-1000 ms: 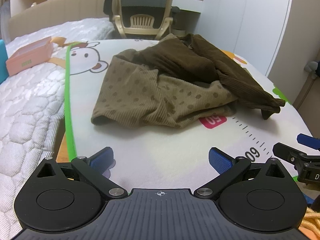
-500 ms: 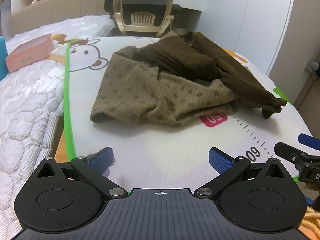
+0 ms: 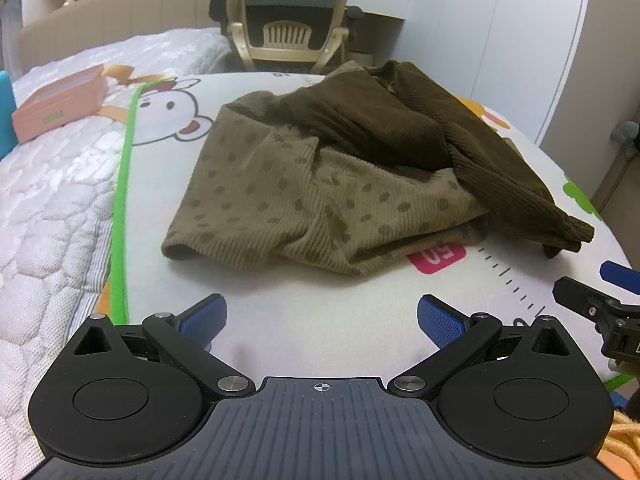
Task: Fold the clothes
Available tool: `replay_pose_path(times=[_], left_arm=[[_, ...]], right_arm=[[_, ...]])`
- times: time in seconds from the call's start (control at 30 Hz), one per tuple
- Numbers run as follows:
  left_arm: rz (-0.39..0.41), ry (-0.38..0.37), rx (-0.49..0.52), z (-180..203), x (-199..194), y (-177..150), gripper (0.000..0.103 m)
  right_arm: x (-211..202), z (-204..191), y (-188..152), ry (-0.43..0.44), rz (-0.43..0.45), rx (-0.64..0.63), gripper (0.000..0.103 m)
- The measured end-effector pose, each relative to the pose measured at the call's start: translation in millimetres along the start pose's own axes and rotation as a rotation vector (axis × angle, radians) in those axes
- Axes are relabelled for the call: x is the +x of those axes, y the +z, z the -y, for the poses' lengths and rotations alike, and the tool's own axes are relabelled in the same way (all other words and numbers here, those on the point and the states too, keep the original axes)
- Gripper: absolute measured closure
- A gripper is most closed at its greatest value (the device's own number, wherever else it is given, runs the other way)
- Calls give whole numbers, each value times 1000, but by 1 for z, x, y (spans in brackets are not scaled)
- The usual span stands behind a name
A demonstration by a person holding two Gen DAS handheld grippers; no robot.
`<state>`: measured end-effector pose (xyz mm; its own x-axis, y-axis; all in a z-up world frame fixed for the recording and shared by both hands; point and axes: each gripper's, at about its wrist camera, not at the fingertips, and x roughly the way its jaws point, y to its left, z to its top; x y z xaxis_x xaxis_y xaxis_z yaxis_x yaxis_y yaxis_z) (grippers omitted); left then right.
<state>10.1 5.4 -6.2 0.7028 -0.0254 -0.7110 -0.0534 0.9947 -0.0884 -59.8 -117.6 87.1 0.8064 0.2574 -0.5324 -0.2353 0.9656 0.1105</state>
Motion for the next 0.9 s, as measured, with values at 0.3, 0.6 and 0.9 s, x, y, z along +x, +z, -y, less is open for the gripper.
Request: replay_pose_path(times=[0.3,0.6,0.9], left_arm=[[-4,5,2,-1,0,-4,0],[-9,6,-3,-5,-1,-3,0],[-14,-12,-19,-10,1,-2,0]], right_arm=[[-1,-3,-3,0,2,-1,0],[0,-4,-3,0,0,4,0],[4,-3,0,1,-7,-29,0]])
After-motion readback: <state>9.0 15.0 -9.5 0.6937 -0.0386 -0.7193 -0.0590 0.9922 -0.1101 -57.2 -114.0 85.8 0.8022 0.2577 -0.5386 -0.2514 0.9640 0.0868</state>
